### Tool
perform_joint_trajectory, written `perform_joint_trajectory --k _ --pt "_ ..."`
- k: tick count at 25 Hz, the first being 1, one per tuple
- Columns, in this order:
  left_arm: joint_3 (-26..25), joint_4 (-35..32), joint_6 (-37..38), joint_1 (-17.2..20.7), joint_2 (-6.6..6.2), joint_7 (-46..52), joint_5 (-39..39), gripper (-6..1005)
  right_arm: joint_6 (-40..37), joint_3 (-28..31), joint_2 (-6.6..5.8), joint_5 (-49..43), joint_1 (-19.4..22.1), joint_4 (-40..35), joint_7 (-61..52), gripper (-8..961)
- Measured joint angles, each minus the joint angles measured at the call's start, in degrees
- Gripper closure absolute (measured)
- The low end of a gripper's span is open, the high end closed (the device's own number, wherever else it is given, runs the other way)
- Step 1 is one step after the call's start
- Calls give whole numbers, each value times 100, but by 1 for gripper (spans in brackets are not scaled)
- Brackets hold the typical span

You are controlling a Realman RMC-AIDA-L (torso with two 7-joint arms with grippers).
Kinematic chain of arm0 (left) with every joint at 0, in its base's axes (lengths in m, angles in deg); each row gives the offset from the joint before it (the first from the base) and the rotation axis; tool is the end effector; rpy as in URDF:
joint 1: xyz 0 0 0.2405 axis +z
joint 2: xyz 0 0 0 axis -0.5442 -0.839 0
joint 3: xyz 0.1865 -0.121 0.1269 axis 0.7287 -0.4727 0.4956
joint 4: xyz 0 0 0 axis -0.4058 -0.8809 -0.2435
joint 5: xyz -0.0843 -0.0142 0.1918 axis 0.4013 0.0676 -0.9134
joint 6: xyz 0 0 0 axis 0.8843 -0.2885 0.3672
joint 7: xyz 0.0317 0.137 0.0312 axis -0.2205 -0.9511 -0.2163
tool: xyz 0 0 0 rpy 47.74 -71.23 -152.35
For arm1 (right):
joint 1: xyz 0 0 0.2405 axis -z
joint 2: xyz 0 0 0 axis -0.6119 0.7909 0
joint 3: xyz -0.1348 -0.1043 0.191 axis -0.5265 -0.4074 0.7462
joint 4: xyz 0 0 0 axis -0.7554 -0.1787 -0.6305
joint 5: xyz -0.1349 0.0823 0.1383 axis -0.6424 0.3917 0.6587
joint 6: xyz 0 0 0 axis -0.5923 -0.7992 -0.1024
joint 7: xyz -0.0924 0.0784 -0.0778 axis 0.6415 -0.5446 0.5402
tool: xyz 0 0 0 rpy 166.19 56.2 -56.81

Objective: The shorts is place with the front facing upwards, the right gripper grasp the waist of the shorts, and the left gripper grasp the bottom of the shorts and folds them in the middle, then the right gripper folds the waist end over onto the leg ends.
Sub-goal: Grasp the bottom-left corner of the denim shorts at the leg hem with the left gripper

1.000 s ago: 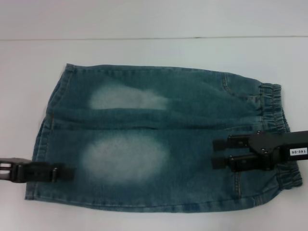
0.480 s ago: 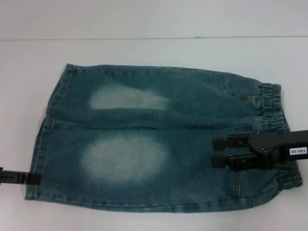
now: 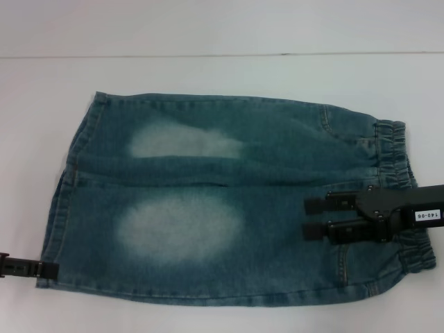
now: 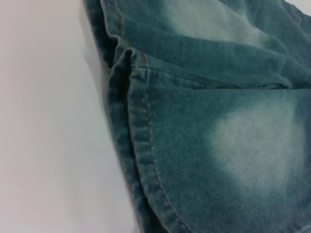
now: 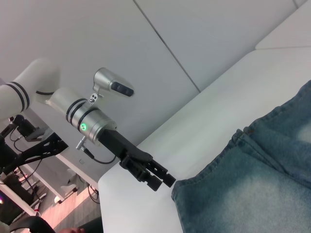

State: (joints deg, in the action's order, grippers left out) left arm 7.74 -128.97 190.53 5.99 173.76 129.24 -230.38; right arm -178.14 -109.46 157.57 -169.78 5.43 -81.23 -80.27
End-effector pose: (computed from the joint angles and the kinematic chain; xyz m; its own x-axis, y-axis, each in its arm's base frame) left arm -0.3502 0.2726 0.0781 0.2950 0.9437 0.1498 0.9538 -0.2813 -0.1058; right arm 0.2570 0.3011 0.0070 0.6575 -0.6343 -0.4067 -0.5944 -0.7683 0.2375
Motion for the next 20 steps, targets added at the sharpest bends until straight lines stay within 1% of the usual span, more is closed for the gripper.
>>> perform_joint_trajectory --k 4,8,15,20 --pt "28 71 -131 -6 3 1 -9 139 0 -5 0 0 -2 0 2 149" --pt "160 134 -230 -19 12 2 -12 150 -6 -19 0 0 -11 0 1 149" --pt "268 207 -281 -81 54 3 -13 170 -34 -23 0 -10 -13 0 14 150" --pt "473 328 -358 -115 68 3 -13 184 -44 -23 0 -9 -13 0 17 150"
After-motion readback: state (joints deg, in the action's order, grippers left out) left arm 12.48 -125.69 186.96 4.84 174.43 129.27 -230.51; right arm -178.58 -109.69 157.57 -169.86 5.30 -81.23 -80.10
